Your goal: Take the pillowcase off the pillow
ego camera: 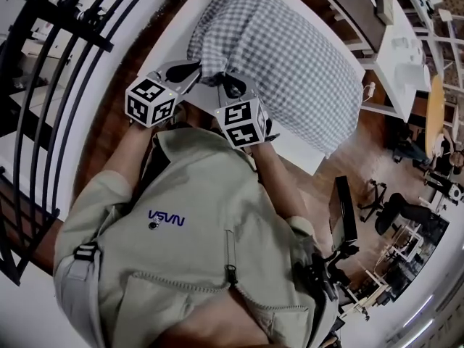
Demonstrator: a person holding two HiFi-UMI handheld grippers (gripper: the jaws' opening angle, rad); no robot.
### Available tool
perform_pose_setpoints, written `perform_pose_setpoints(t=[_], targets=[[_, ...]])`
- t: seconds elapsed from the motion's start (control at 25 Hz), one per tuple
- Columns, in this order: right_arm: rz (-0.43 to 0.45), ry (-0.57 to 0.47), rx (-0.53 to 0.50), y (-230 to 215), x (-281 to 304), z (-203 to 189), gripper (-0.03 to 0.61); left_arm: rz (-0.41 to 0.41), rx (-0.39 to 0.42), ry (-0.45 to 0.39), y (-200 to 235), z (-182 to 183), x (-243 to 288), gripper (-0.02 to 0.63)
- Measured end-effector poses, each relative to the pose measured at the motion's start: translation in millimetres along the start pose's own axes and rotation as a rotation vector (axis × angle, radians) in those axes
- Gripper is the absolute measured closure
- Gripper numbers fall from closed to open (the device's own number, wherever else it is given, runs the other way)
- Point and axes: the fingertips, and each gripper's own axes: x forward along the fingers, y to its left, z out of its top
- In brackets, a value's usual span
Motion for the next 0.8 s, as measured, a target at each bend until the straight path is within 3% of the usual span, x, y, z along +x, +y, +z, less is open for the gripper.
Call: perform_pose_setpoints(t=[0.2, 0.48, 0.8], targets=[[-0.036, -0.032, -0.009, -2, -16, 8, 0.563, 0.012, -0.044, -0.041, 2, 4, -5, 0.592], [-0.090, -0.026, -0.022, -7, -33, 7, 0.563, -0.031, -0.121, -0.101, 1, 18, -9, 0.597], [-0.217, 0.016, 0.127, -59, -57, -35, 0.565, 0.081, -0.142, -0.117, 40, 19, -23, 0.604]])
